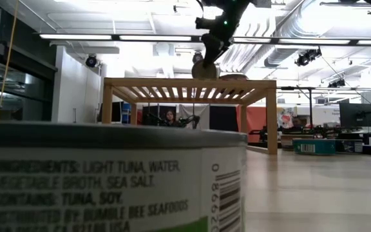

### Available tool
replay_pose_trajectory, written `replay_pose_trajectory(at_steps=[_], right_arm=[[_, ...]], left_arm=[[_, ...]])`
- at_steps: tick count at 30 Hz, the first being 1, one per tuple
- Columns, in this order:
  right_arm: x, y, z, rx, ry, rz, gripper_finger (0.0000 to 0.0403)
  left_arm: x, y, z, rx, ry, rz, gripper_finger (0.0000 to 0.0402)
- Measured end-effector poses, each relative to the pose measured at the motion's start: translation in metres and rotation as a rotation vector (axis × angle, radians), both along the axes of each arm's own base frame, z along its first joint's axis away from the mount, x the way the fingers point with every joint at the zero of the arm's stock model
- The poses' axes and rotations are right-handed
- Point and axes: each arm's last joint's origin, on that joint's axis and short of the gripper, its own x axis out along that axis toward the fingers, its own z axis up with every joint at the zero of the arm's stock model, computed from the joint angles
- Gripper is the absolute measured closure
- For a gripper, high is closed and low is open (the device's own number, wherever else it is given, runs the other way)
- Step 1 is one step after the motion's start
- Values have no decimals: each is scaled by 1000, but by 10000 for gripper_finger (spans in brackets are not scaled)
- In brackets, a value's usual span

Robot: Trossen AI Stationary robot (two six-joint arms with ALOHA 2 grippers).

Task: Stack canned seafood by type on shelf
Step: Stack the blue-pink tuna can on top of the other blue-pink tuna can on the shelf

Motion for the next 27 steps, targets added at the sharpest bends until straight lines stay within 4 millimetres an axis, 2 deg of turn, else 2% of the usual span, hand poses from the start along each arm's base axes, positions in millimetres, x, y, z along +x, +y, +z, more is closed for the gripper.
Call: replay_pose_trajectory(at_steps=[13,15,19,22,27], right_arm=[[-5,-2,-3,-12,65,-16,229],[-5,-2,2,-24,67,-2,229],[-6,-8,24,-107,16,-8,231],[-20,-22,31,-129,64,-79,230],[-53,-46,30,-49,154,-246,230]], left_arm=[[0,0,0,-1,2,0,401],[0,0,0,-3,3,0,401],[0,0,-1,-2,6,0,401],[0,0,-1,-2,6,0,401],[0,0,-1,-2,6,0,401]])
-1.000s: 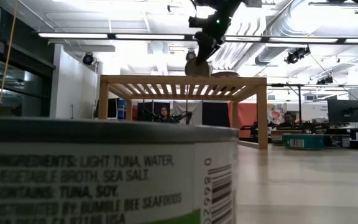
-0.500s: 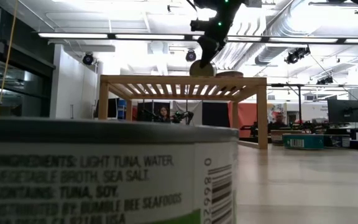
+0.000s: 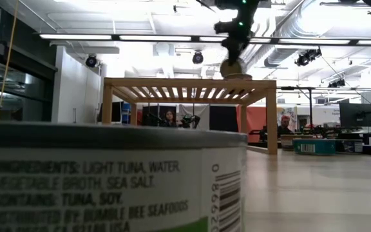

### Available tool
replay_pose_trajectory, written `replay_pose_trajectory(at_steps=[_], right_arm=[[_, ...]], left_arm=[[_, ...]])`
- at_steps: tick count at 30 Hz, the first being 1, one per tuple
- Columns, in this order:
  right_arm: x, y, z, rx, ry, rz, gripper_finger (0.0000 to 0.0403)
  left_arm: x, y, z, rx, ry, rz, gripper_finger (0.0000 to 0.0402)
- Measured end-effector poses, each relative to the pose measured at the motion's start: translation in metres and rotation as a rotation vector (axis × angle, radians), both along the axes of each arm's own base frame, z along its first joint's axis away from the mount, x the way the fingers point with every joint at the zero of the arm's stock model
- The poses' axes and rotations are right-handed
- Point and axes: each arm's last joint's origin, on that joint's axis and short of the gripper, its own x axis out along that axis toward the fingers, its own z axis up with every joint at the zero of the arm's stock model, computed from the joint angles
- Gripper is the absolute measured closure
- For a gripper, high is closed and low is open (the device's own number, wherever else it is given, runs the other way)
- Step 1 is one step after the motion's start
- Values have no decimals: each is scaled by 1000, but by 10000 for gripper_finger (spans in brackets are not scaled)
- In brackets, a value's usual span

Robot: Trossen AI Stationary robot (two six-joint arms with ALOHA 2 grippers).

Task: Stack canned seafood by type on shelf
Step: Stack the blue-pink tuna can on top of the other blue-pink tuna can on the shelf

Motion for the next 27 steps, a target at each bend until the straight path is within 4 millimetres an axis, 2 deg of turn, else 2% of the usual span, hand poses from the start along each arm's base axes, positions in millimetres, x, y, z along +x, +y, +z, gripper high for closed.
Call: replay_pose_trajectory(at_steps=[5,14,27], right_arm=[[-10,-5,-2,103,-15,-5,230],[-16,2,-8,172,100,30,230],[-13,10,-10,231,91,82,230]], left_arm=[[0,0,-1,6,7,0,401],[0,0,-4,2,41,0,401],[0,0,-4,-1,41,0,401]])
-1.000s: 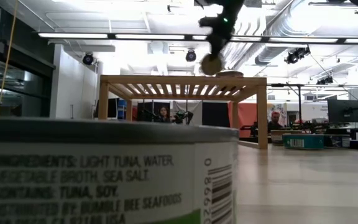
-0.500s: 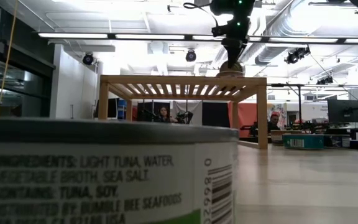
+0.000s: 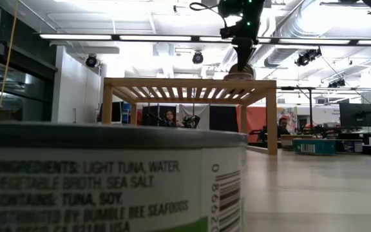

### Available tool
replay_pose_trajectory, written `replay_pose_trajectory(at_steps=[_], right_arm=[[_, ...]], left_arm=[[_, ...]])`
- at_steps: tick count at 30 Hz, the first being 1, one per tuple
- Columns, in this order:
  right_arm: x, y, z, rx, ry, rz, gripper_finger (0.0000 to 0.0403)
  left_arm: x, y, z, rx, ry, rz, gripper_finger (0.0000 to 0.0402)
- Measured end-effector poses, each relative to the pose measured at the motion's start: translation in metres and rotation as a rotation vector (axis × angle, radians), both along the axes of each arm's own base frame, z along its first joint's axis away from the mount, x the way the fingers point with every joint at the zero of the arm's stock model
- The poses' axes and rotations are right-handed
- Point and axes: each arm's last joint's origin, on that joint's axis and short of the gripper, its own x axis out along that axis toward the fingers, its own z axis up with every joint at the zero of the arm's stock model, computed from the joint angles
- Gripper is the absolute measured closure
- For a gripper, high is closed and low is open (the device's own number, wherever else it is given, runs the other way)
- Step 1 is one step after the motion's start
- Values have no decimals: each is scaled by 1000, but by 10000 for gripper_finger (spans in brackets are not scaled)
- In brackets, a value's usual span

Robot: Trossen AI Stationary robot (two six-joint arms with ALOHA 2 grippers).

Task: Stack canned seafood by type on shelf
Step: Stack the blue-pink tuna can on top of the other blue-pink tuna can on the shelf

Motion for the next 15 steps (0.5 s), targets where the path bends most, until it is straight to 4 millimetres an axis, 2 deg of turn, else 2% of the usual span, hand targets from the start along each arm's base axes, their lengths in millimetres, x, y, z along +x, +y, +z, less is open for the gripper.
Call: replay_pose_trajectory(at_steps=[7,12,15], right_arm=[[1,5,2,-3,26,16,230],[-2,8,32,-109,-36,-3,230],[-8,24,53,-86,-73,12,230]], left_arm=[[0,0,0,0,0,0,401],[0,0,0,15,3,0,401],[0,0,0,16,3,0,401]])
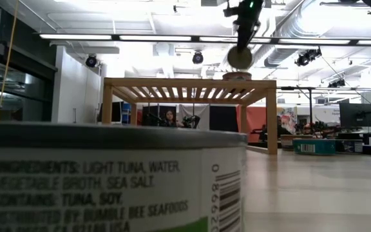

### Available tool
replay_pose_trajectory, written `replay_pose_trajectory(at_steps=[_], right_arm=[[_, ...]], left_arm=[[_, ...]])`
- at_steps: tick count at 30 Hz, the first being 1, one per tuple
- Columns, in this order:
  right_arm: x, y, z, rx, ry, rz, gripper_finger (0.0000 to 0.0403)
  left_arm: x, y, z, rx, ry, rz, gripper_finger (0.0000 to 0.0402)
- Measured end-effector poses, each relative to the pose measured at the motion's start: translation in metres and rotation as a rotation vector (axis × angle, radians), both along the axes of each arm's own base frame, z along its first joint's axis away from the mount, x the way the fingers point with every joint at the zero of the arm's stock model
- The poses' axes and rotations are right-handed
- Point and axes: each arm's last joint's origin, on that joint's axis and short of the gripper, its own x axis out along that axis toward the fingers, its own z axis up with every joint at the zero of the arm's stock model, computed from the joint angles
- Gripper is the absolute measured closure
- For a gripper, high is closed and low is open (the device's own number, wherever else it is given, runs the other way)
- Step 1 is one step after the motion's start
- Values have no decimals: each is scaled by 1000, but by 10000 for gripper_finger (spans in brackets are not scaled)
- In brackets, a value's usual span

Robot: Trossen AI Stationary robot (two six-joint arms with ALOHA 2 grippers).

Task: Stack canned seafood by type on shelf
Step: Stack the blue-pink tuna can on top of the other blue-pink tuna can on the shelf

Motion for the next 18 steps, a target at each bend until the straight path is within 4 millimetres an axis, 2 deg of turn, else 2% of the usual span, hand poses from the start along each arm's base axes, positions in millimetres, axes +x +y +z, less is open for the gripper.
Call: replay_pose_trajectory(at_steps=[3,6,10,14,18], right_arm=[[1,34,13,60,21,101,230],[8,76,24,39,-52,197,230],[5,133,36,37,-141,238,230],[2,188,24,78,-167,250,230],[-12,233,-10,125,-121,212,230]], left_arm=[[0,0,0,1,1,0,401],[0,0,0,4,2,0,401],[0,0,0,9,3,0,401],[0,0,0,9,3,0,401],[0,0,0,14,3,0,401]])
